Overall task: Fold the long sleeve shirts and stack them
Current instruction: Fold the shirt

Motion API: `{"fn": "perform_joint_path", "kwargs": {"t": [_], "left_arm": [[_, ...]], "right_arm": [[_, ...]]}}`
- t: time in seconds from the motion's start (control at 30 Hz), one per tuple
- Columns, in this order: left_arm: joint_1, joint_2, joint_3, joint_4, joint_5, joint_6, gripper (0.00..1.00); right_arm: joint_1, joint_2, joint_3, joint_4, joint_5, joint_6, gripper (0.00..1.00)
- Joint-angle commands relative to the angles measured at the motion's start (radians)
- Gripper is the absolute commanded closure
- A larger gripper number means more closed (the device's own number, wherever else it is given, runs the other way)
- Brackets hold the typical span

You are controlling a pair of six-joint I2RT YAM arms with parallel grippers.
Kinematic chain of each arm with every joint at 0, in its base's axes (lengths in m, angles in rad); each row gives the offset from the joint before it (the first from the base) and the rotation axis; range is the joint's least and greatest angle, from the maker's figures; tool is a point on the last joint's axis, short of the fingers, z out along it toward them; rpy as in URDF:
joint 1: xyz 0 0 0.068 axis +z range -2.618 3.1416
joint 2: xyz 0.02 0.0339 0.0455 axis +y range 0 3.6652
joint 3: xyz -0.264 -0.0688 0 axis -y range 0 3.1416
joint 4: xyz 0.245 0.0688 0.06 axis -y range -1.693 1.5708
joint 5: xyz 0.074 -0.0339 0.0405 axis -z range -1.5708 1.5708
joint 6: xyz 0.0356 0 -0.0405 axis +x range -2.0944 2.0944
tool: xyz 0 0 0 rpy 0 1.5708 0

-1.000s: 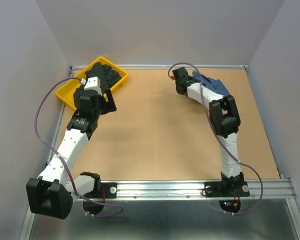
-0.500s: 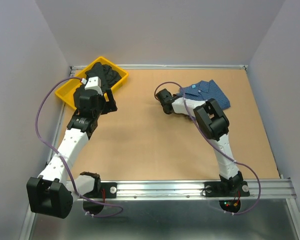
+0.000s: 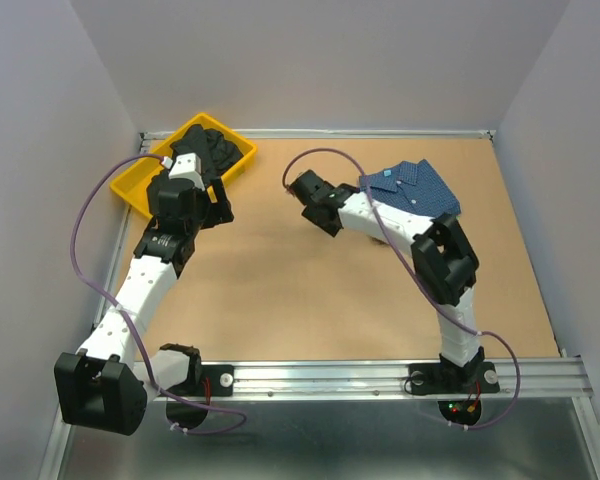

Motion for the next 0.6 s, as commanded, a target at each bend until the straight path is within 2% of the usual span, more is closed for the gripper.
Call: {"fn": "perform_joint_path", "kwargs": {"t": [0.0,0.07,0.2,0.3,0.57], "left_arm": [[0.006,-0.014,-0.004,0.037,0.006,0.001,0.1],[0.006,-0.012,-0.002,0.037,0.009,0.001,0.1],[0.007,-0.015,-0.002,0.037,0.009,0.001,0.1],[0.009,-0.014,-0.002,0.037,0.014,0.002,0.1],[0.013,-0.017,0.001,0.037,0.02,0.004,0.1]], "right_arm": [[-0.103,-0.165,0.052,-0.025,-0.122,0.188,0.43],[-0.157,-0.212,0.044,-0.018,-0.141,0.274,0.54],[-0.284,-0.28,-0.025,0.035,-0.189,0.372,0.61],[-0.366,-0.307,-0.117,0.129,-0.275,0.409,0.62],[-0.389,-0.274,-0.339,0.293,-0.349,0.51,0.62]]}}
